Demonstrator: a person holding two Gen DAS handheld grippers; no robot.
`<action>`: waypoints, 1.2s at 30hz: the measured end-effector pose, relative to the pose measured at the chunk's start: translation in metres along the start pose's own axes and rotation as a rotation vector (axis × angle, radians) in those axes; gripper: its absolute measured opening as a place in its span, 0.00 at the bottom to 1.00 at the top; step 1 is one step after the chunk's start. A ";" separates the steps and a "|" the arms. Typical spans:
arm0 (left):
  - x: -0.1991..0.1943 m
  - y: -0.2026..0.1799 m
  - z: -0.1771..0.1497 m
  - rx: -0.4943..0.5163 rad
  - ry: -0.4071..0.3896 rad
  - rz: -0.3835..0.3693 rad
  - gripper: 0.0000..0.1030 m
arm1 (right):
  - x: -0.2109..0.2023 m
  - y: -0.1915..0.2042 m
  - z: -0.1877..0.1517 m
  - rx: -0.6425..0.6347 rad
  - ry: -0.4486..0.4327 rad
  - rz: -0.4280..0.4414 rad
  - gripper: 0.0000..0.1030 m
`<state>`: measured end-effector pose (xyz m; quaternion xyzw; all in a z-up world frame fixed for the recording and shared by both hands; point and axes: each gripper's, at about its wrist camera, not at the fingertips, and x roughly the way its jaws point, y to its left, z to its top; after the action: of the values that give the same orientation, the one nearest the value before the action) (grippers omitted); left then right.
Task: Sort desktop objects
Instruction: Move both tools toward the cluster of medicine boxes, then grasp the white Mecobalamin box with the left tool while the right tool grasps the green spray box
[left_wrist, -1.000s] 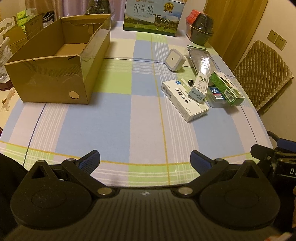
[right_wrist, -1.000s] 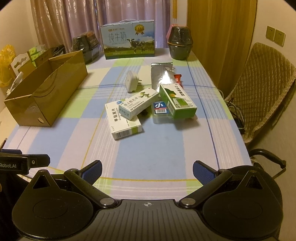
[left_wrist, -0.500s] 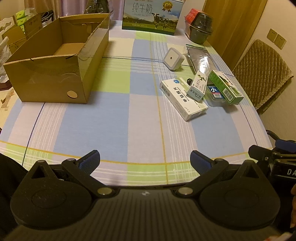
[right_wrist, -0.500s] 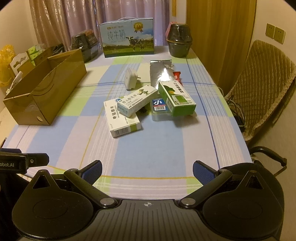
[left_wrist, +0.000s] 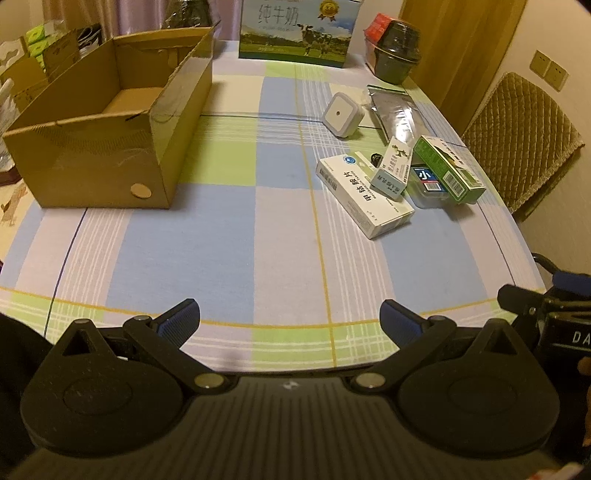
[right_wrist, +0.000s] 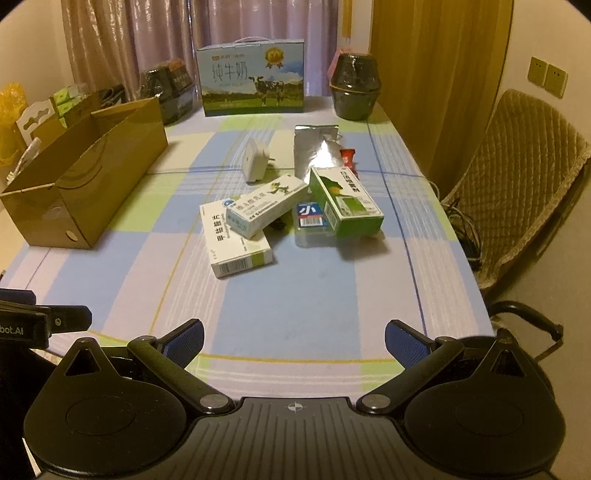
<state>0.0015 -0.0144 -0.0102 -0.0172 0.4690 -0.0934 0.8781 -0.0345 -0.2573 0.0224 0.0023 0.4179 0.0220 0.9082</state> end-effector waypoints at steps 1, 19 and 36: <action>0.000 -0.001 0.001 0.007 -0.002 0.000 0.99 | 0.001 -0.002 0.001 0.007 0.002 0.011 0.98; 0.033 -0.029 0.040 0.114 -0.022 -0.034 0.99 | 0.024 -0.023 0.034 0.035 -0.046 0.049 0.98; 0.117 -0.081 0.074 0.122 -0.033 -0.083 0.99 | 0.072 -0.078 0.067 0.029 -0.029 0.020 0.88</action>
<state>0.1145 -0.1194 -0.0551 0.0155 0.4467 -0.1578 0.8805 0.0662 -0.3312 0.0093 0.0199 0.4051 0.0249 0.9137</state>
